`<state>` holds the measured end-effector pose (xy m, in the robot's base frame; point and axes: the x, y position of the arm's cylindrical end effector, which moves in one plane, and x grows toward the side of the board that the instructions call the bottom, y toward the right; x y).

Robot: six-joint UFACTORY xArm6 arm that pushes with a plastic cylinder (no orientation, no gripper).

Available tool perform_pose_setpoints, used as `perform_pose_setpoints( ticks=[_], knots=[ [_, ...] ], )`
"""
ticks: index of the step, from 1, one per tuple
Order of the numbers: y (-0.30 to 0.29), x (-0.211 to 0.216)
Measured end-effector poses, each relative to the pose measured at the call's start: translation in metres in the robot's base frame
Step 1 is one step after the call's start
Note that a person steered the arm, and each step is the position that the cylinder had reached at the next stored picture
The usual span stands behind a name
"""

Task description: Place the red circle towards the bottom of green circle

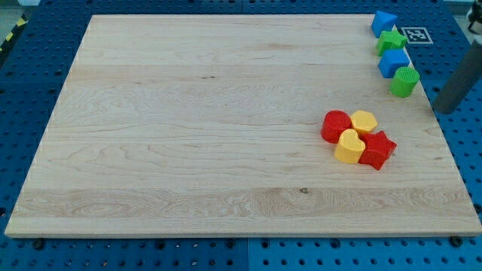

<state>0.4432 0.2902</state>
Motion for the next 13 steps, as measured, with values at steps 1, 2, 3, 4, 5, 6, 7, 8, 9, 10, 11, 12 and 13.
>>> perform_pose_setpoints(
  ticks=[1, 2, 3, 4, 5, 6, 7, 8, 9, 10, 11, 12, 13],
  knots=[
    [-0.066, 0.000],
    [-0.114, -0.021],
    [-0.167, -0.026],
    [-0.215, -0.006],
    [-0.224, 0.023],
    [-0.215, 0.044],
    [-0.189, 0.046],
    [-0.164, 0.044],
    [-0.158, 0.030],
    [-0.149, 0.016],
    [-0.134, -0.001],
    [-0.119, -0.013],
    [-0.109, -0.017]
  ],
)
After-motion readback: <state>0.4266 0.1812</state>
